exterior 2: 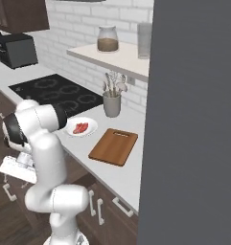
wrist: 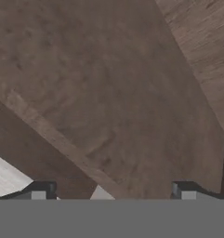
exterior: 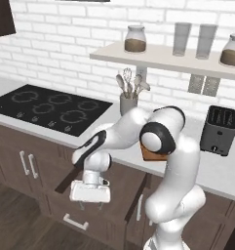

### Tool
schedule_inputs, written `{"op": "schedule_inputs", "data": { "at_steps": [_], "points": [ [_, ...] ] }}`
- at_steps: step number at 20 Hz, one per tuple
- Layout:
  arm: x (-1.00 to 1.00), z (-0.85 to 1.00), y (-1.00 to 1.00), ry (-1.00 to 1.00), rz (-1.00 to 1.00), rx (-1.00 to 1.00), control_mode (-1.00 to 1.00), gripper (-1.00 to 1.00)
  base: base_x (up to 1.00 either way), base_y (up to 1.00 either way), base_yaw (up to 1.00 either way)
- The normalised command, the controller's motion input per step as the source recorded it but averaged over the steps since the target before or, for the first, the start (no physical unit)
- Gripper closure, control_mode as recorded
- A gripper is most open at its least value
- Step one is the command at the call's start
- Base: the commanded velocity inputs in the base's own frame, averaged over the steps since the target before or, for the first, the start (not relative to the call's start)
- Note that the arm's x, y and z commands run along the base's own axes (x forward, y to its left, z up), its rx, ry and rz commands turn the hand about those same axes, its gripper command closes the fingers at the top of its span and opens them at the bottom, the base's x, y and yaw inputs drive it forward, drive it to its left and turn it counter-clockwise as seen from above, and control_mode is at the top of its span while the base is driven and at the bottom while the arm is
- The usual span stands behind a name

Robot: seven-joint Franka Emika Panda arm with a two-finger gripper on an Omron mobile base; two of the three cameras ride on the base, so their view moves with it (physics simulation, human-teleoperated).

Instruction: Pick up the knife from the drawer and place it on the cutting board. Then place the meat from the plate to the cutting board.

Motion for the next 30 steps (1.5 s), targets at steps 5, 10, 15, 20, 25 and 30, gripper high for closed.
{"op": "schedule_inputs", "data": {
  "at_steps": [5,10,15,20,25,30],
  "points": [
    [0.29,0.98,0.04,-0.18,0.01,-0.04,-1.0,-1.0,0.0,0.0,0.0],
    [1.0,0.65,-0.67,-0.09,0.0,-0.02,-1.0,-1.0,0.0,0.0,0.0],
    [0.77,-1.0,0.13,-0.03,0.01,-0.28,-1.0,-1.0,0.0,0.0,0.0],
    [0.37,-0.86,0.24,-0.17,-0.03,-0.21,-1.0,-1.0,0.0,0.0,0.0],
    [0.32,-0.78,-0.07,-0.21,-0.04,-0.1,-1.0,-1.0,0.0,0.0,0.0],
    [0.41,-0.45,-0.16,-0.19,-0.01,0.0,-1.0,-1.0,0.0,0.0,0.0]
  ]
}}
